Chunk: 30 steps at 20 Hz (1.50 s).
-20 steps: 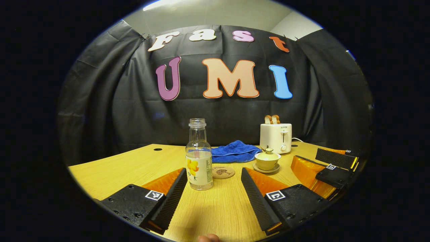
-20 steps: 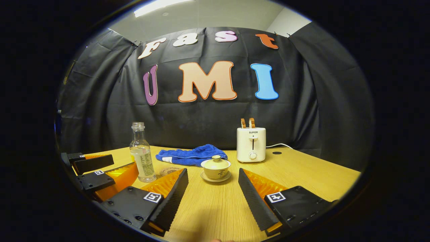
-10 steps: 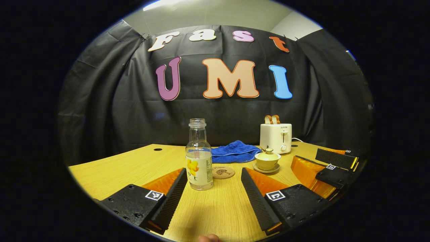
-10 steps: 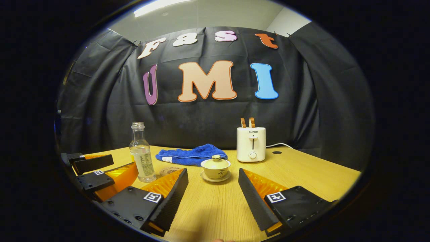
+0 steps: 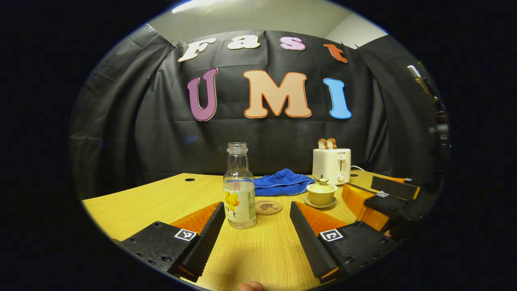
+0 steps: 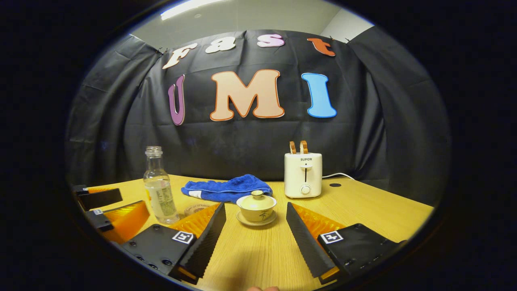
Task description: Open the teacup lid with one hand, grasp the water bottle and pour water into the teacup with the other hand; after pouring, place the water bottle on the coaster and then close the teacup lid.
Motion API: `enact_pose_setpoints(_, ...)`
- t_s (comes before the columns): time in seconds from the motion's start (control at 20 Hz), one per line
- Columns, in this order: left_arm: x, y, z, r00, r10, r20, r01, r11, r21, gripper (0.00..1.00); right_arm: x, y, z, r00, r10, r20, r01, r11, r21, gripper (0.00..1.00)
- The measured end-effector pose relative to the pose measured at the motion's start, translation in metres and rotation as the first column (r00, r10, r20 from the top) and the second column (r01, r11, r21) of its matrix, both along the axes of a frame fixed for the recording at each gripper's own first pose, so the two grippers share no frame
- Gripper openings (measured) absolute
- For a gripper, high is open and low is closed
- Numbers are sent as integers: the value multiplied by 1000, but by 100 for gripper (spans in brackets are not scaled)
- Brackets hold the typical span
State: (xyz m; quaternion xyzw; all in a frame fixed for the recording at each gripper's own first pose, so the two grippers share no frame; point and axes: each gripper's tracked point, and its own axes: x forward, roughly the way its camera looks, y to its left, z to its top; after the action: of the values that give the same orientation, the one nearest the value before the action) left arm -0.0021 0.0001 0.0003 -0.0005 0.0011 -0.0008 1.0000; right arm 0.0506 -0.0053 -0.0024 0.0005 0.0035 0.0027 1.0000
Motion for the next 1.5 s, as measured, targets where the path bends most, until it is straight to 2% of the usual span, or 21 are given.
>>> enact_pose_setpoints(0.1, 0, 0, 0, 1000, 0, 1, 0, 1000, 0, 94, 26, 2, -3, 1000, 23, -13, -23, 1000, -2, 95)
enact_pose_setpoints(0.2, 0, 0, 0, 1000, 0, 0, 0, 1000, 0, 94, 50, -4, -7, 1000, 15, -28, -15, 1000, -3, 97)
enact_pose_setpoints(0.3, 0, 0, 0, 1000, 0, 0, 0, 1000, 0, 94, 71, -7, -4, 1000, 16, -16, -16, 1000, -4, 95)
enact_pose_setpoints(0.4, -1, 0, 0, 1000, 0, 0, 0, 1000, -1, 94, 92, -8, -6, 1000, 20, -22, -21, 1000, -9, 99)
enact_pose_setpoints(0.45, -1, 0, 1, 1000, 0, 0, 0, 1000, 0, 94, 100, -7, -9, 999, 26, -34, -27, 999, -19, 99)
enact_pose_setpoints(0.5, 0, 0, 0, 1000, 0, 0, 0, 1000, -1, 94, 107, -7, -11, 999, 27, -47, -28, 999, -37, 94)
enact_pose_setpoints(0.6, 0, 0, 0, 1000, 0, 0, 0, 1000, -1, 94, 121, -3, -12, 997, 42, -60, -47, 995, -86, 94)
enact_pose_setpoints(0.65, 0, 0, 0, 1000, 0, 0, 0, 1000, -1, 95, 126, 0, -15, 996, 49, -74, -57, 993, -103, 99)
enact_pose_setpoints(0.75, 0, 0, 0, 1000, 0, 0, 0, 1000, -1, 94, 135, 7, -22, 991, 74, -113, -88, 988, -125, 94)
enact_pose_setpoints(0.85, 0, 0, 0, 1000, 0, 0, 0, 1000, -1, 94, 142, 9, -24, 989, 81, -127, -98, 986, -135, 97)
enact_pose_setpoints(0.95, 0, 0, 0, 1000, 0, 0, 0, 1000, -1, 94, 144, 13, -24, 987, 92, -131, -109, 986, -127, 93)
enact_pose_setpoints(1.15, 0, 0, 0, 1000, 0, 0, 0, 1000, -1, 94, 151, 13, -29, 983, 99, -154, -114, 989, -96, 76)
enact_pose_setpoints(1.35, 0, 0, 0, 1000, 0, 0, 0, 1000, -1, 94, 155, 12, -32, 980, 101, -172, -115, 991, -73, 82)
enact_pose_setpoints(1.45, 0, 0, 0, 1000, 0, 0, 0, 1000, -1, 94, 157, 12, -30, 981, 101, -167, -115, 991, -75, 79)
enact_pose_setpoints(1.5, 0, 0, 0, 1000, 1, 0, -1, 1000, -2, 94, 160, 13, -31, 981, 99, -168, -114, 990, -78, 61)
